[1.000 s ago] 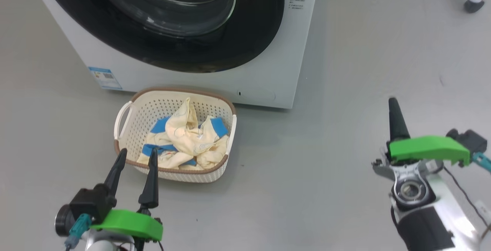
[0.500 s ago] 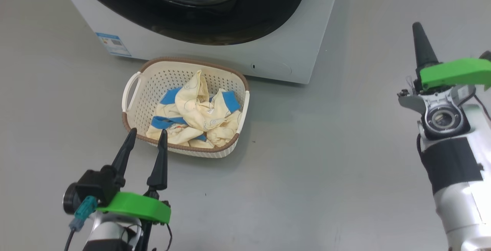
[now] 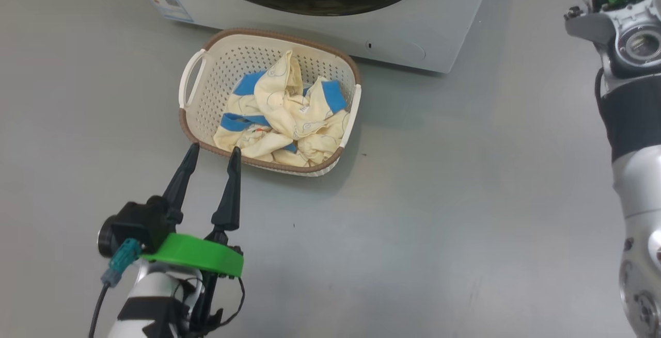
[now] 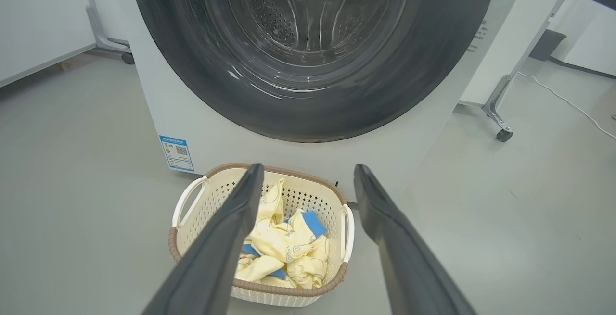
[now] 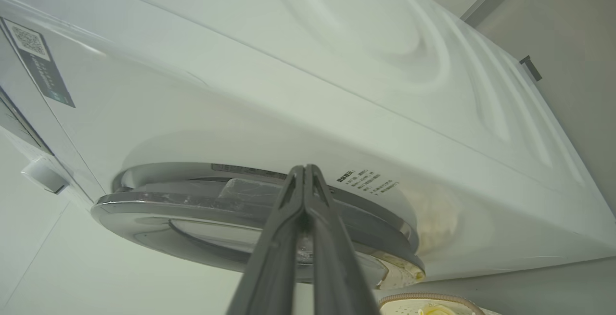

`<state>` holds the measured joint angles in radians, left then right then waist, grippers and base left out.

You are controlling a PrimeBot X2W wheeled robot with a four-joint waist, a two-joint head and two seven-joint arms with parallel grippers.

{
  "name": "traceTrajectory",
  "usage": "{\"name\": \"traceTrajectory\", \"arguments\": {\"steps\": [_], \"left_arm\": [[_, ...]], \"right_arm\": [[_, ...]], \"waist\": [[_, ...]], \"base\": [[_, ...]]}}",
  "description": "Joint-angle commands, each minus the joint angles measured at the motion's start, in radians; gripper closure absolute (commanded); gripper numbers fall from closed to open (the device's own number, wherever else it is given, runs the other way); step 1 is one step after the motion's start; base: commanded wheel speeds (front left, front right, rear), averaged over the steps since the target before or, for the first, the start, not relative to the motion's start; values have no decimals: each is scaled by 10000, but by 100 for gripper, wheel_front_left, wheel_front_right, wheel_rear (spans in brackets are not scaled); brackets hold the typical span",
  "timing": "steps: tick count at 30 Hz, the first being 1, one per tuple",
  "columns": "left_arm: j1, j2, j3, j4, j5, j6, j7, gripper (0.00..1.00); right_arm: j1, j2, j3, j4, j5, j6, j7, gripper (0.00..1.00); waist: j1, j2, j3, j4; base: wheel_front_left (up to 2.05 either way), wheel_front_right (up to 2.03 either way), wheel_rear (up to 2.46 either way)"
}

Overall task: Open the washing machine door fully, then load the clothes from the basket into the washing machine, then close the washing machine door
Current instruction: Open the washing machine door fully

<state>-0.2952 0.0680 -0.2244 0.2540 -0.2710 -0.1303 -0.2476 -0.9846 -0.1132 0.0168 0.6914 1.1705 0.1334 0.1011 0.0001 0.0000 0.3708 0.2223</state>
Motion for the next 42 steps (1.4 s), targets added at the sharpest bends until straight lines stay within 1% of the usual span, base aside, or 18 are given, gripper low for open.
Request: {"name": "traceTrajectory", "arguments": {"steps": [1, 8, 19, 25, 34, 42], "left_arm": [[-285, 175, 285, -331, -96, -4, -141, 0], [-514, 122, 149, -311, -252, -4, -141, 0], [-742, 53, -43, -279, -328, -4, -141, 0], [-855, 9, -141, -247, -314, -4, -141, 0], [-974, -50, -235, -245, -348, -4, -141, 0], [-1050, -85, -315, -223, -399, -4, -141, 0]], "right_arm": [[-531, 75, 110, -226, -10, -27, 105, 100], [-1650, 136, 451, 558, -121, -27, 812, 100], [-3023, 219, 731, 1410, -11, -27, 1213, 100], [-3495, 279, 868, 1798, 159, -27, 1435, 100], [-4144, 348, 1114, 2541, 194, -27, 1472, 100], [-4477, 357, 1177, 2933, 442, -27, 1621, 100]], "waist": [[-1, 0, 184, 139], [-1, 0, 527, 401], [-1, 0, 943, 723], [-1, 0, 1081, 895], [-1, 0, 1278, 1091], [-1, 0, 1406, 1267]], "base": [[0, 0, 0], [0, 0, 0], [0, 0, 0], [0, 0, 0], [0, 0, 0], [0, 0, 0]]}}
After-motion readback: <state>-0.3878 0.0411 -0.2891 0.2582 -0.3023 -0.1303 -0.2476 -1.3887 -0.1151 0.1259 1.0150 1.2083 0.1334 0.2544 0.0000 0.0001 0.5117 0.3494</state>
